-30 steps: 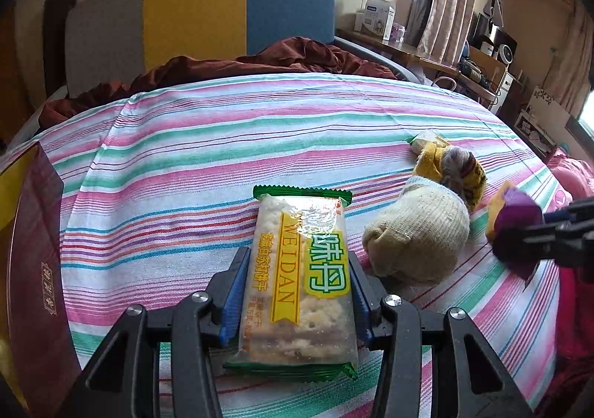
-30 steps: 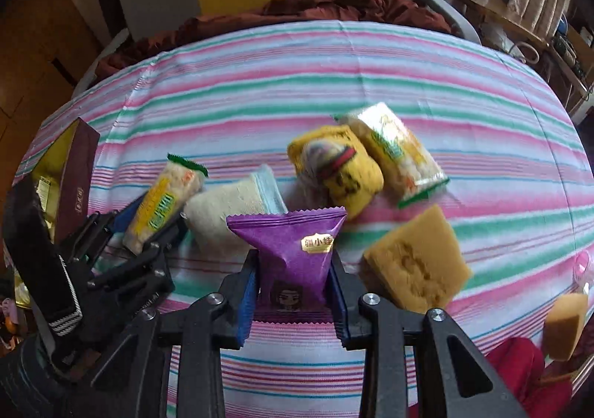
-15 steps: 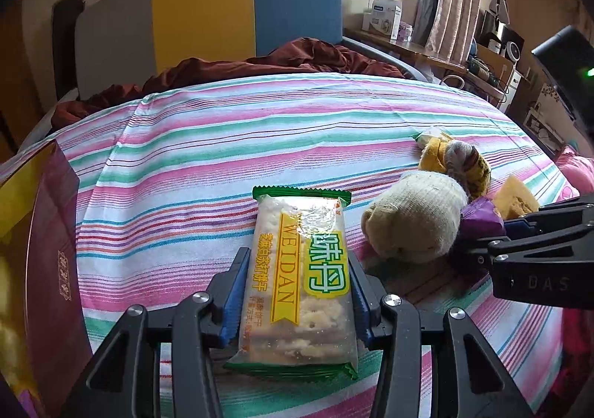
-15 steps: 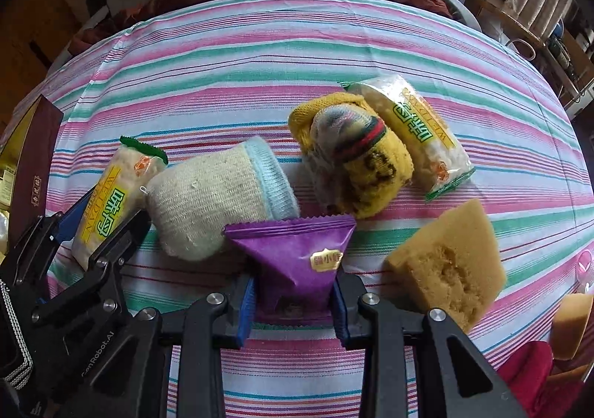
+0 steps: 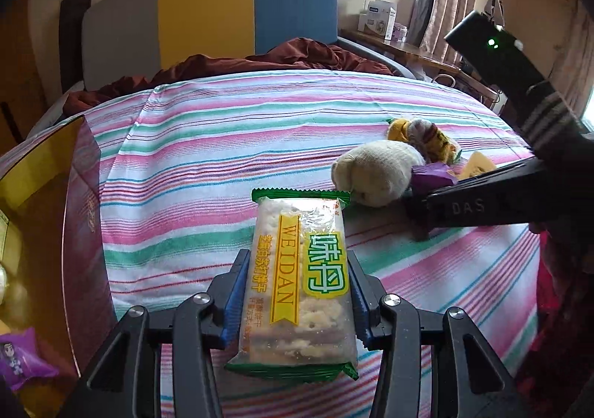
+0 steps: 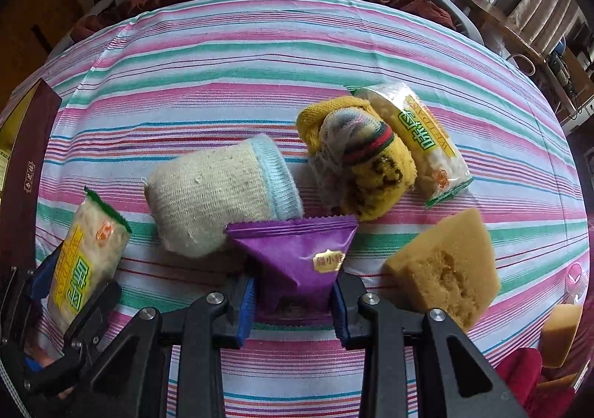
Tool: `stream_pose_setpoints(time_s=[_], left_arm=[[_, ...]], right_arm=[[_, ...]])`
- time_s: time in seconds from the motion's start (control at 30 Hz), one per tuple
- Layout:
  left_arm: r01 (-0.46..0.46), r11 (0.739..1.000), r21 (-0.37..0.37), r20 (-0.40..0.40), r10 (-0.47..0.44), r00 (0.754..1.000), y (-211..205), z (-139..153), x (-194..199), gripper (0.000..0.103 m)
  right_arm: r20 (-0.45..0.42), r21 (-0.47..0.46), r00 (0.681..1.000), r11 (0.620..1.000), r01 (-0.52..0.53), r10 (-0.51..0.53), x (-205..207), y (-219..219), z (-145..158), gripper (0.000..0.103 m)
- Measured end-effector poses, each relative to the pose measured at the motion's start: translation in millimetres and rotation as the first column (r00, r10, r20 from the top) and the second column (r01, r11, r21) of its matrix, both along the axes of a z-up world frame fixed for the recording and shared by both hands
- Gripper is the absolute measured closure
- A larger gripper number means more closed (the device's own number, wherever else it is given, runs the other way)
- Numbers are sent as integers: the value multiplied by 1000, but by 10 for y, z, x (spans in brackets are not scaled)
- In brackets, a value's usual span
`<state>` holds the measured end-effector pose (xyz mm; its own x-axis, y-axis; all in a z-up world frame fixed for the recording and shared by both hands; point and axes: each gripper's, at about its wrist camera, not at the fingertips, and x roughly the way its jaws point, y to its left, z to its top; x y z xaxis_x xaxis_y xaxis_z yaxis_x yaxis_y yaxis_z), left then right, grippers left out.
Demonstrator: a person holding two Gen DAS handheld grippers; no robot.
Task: Organize objects
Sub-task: 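Lift the purple packet with the right tool while the left tool holds the cracker packet, then lower the WEIDAN cracker packet into the gold tray with the left tool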
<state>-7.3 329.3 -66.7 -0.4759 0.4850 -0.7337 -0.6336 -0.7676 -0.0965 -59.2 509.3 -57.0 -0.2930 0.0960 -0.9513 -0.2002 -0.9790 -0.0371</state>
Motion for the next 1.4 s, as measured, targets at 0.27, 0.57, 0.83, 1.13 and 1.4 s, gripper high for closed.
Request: stream_pose_setpoints(time_s=[0.27,0.57,0.83,1.13,1.4], left_arm=[[-34,992,121,21,32,999,-428,469,6,55],[-196,969,149,-10,200,980,-1318,905,-345,55],[-450,886,111,190,426,885,-2267,646,-1218,55],[-531,847,39,239,508,828,-2445,382,-1785,55],[-583,805,-110,220,592,775,-2439,78,-2245,55]], right_arm=[[-3,12,1000,1000,-3,3,19,-108,-46,70],[-3,33,1000,999,-12,12,38,-134,-55,70],[-3,47,1000,999,-14,15,46,-196,-32,70],[-2,48,1000,999,-14,14,47,-197,-21,70],[-2,48,1000,999,-14,14,47,-196,-17,69]])
